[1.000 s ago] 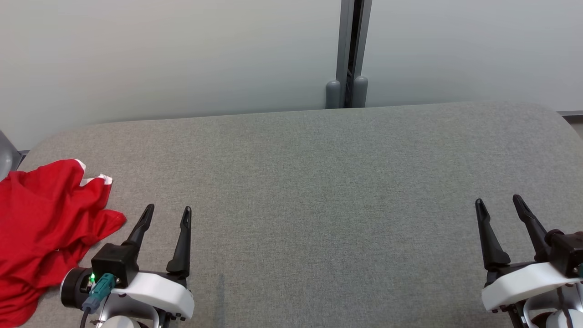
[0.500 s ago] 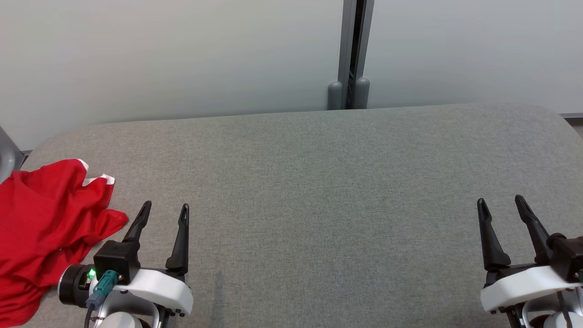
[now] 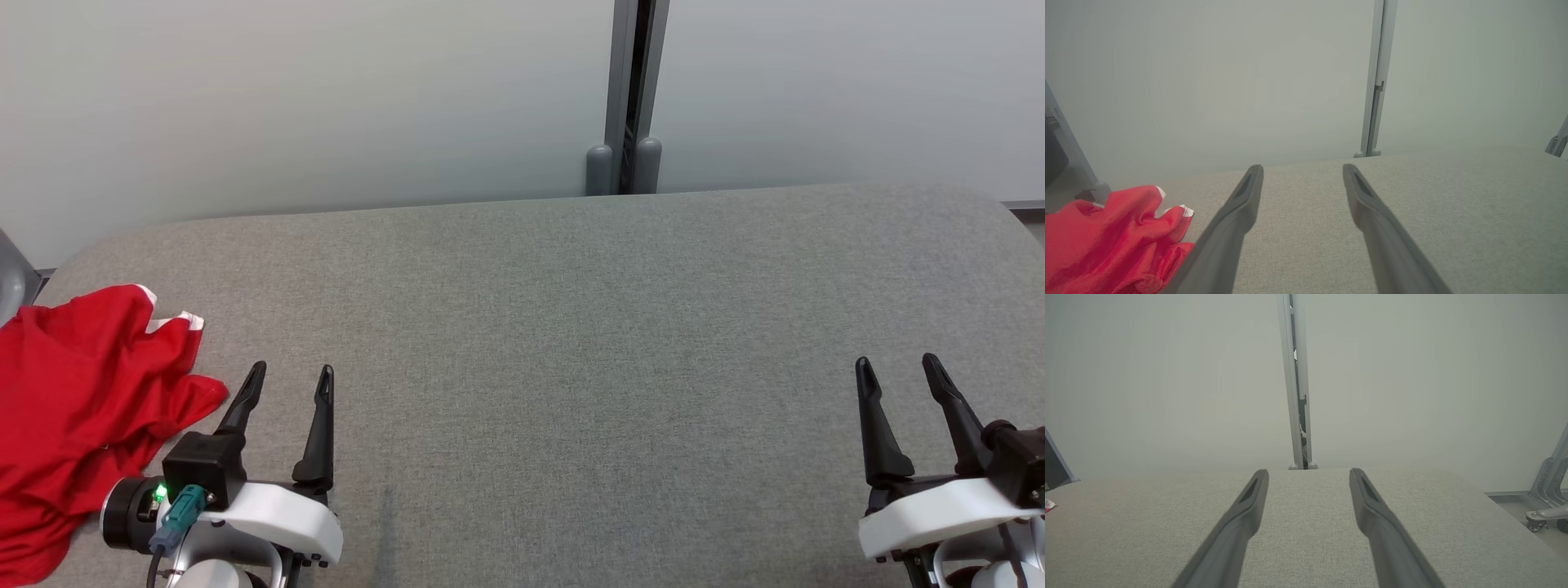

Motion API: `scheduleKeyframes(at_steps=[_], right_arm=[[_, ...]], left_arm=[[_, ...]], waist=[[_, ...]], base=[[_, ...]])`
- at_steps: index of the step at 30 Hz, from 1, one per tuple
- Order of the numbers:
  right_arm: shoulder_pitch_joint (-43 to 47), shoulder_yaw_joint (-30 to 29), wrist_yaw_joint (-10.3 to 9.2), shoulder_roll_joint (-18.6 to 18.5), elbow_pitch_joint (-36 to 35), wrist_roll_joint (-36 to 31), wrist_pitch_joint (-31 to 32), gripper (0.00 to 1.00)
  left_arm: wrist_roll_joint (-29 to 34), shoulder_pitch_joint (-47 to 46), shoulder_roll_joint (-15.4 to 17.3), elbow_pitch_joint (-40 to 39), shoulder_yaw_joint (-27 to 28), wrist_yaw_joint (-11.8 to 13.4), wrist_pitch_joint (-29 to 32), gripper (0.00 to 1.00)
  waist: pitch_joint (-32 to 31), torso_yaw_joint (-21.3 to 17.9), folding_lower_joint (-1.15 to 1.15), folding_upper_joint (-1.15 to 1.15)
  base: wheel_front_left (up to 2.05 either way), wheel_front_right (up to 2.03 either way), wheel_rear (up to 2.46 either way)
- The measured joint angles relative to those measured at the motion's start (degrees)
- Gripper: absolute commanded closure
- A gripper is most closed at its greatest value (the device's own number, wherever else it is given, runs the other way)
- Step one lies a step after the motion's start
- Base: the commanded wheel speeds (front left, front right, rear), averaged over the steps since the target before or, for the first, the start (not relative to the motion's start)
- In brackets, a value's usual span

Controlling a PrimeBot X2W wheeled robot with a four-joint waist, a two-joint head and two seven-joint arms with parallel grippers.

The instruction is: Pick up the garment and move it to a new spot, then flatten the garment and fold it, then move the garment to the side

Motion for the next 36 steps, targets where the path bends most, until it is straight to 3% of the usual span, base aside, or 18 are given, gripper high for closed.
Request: scheduleKeyframes(at_steps=[18, 36], right_arm=[[0.1, 0.4, 0.0, 0.2, -0.1, 0.3, -0.4, 0.0], [-0.5, 5.0, 0.0, 0.2, -3.1, 0.9, -0.3, 0.0]], left_arm=[[-1.0, -1.3, 0.0, 0.5, -0.4, 0.0, -0.5, 0.0], [-4.2, -2.0, 0.2, 0.8, 1.8, 0.7, -1.2, 0.0]], waist=[[0.1, 2.0, 0.0, 0.0], [0.8, 17.0, 0.0, 0.0]], base=[[0.0, 0.0, 0.0], [0.0, 0.0, 0.0]])
